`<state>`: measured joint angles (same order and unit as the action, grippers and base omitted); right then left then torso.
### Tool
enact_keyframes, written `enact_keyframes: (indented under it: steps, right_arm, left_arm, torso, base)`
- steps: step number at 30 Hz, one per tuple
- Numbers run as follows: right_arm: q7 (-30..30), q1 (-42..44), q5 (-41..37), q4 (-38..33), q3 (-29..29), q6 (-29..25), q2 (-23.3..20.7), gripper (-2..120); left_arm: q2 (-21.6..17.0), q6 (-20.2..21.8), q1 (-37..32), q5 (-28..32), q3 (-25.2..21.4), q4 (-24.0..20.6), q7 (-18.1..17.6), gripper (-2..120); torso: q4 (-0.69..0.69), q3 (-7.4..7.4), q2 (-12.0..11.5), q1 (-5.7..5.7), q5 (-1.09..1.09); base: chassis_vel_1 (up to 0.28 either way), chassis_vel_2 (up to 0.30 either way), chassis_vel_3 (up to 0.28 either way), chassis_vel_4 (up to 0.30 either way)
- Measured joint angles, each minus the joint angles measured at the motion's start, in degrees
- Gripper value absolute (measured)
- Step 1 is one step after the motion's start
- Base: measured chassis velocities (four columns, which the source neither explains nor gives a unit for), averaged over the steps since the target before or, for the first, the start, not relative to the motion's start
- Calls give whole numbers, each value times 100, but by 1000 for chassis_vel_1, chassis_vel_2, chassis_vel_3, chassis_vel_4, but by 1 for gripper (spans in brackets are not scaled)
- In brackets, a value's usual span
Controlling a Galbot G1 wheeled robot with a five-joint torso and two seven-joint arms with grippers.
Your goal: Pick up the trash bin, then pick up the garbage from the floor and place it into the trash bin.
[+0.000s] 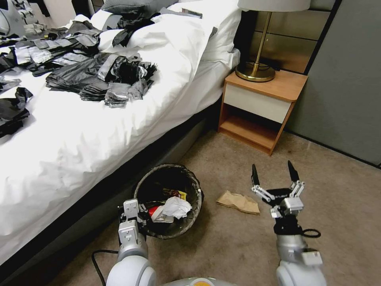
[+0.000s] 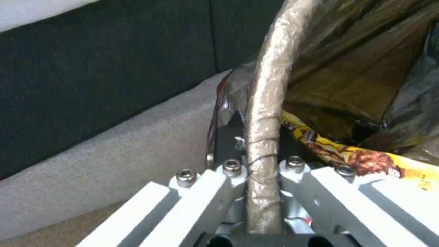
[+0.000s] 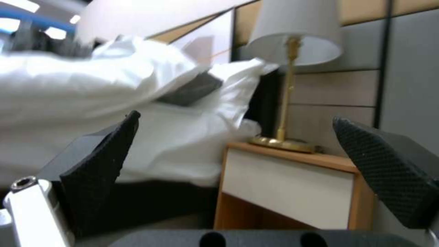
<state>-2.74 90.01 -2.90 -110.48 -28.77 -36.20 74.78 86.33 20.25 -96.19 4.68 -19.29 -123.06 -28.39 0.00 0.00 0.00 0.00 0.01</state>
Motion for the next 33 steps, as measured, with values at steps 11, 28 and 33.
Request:
enact_keyframes:
  steps: [11,28,33]
  right_arm:
    - [1612,-1013,113,1344,316,1388,-1258,100]
    - [2480,-3252,2082,4596,1165,1364,-853,100]
    - [2627,-3595,2297,5346,1202,1208,-683,100]
  left_arm:
    - [-8,-6,-13,-31,35,-13,3,0]
    - [-16,-4,-32,-44,6,-22,4,0]
    - [-11,4,-25,-48,9,16,4,0]
  torso:
    - [1,0,0,0,0]
    - [0,0,0,0,-1]
    - [1,0,0,0,-1]
  base:
    - [0,0,0,0]
    - [0,0,0,0]
    - [0,0,0,0]
